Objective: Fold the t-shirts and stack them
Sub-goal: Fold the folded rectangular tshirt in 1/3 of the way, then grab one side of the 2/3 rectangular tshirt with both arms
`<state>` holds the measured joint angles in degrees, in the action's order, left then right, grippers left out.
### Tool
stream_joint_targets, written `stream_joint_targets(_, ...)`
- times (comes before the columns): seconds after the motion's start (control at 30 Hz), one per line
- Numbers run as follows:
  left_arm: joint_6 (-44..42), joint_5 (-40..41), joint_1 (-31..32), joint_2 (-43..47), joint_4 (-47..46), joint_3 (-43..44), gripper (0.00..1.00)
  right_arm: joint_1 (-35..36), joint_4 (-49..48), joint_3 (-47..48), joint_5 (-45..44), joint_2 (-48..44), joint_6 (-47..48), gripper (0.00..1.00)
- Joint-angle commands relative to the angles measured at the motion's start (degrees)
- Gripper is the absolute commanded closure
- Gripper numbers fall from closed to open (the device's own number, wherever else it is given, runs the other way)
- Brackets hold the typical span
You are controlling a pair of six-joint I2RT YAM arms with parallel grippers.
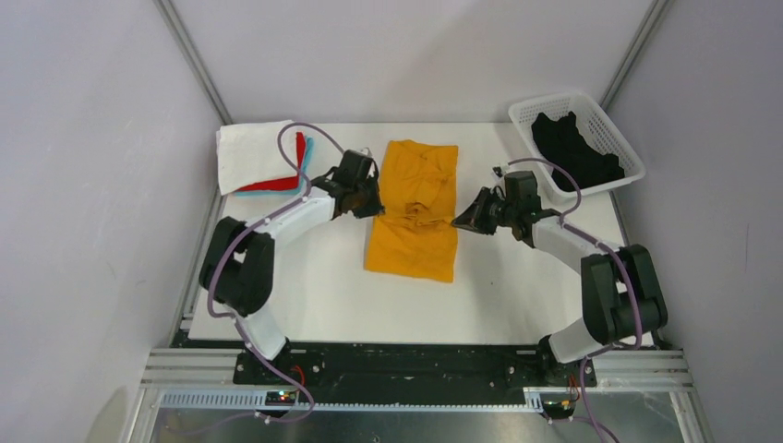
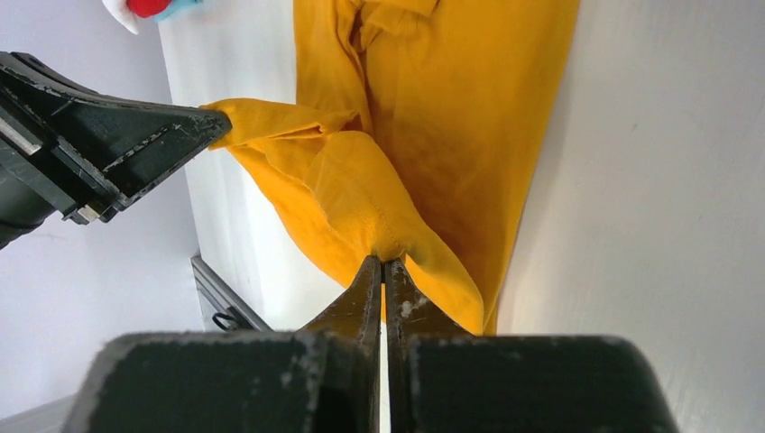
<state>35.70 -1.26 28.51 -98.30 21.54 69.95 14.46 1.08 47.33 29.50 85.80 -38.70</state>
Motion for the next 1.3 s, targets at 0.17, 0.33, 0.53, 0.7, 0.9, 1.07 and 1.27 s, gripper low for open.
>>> stream_joint_targets(0.17, -2.9, -5.9, -2.5, -8.4, -0.9, 6.8, 0.81, -2.7, -5.3, 5.3, 2.1, 8.1, 0.4, 0.99)
stream_joint_targets(0.33, -1.5, -6.4, -5.3, -12.3, -0.9, 10.2, 0.6, -4.5, -7.3, 8.9, 1.9, 14.2, -0.6, 0.85)
stream_joint_targets(0.53, -2.2, -4.6, -7.9, -12.8, -0.9, 17.7, 0.01, -5.2, -5.7, 16.5, 0.5, 16.5, 1.8, 0.3)
stream_joint_targets(0.7, -2.3, -3.6, -8.4, -6.7, -0.9, 14.2, 0.0, -3.2, 4.6, 15.3, -6.3, 10.0, 6.9, 0.01)
stream_joint_targets(0.9, -0.1, -3.9, -7.3, 4.3, -1.2, -3.7, 0.0, 2.4, 9.6, 5.1, -9.5, -0.9, 8.0, 0.0)
stream_joint_targets(1.07, 3.6, -5.2, -4.6, 13.9, -4.0, -20.2, 0.0, 7.8, 12.0, -5.9, -11.9, -8.9, 5.4, 0.01)
stream_joint_targets(1.27, 7.7, -4.1, -1.2, 18.0, -7.7, -29.3, 0.1, 13.2, 10.5, -15.5, -17.3, -17.1, -0.8, 0.01)
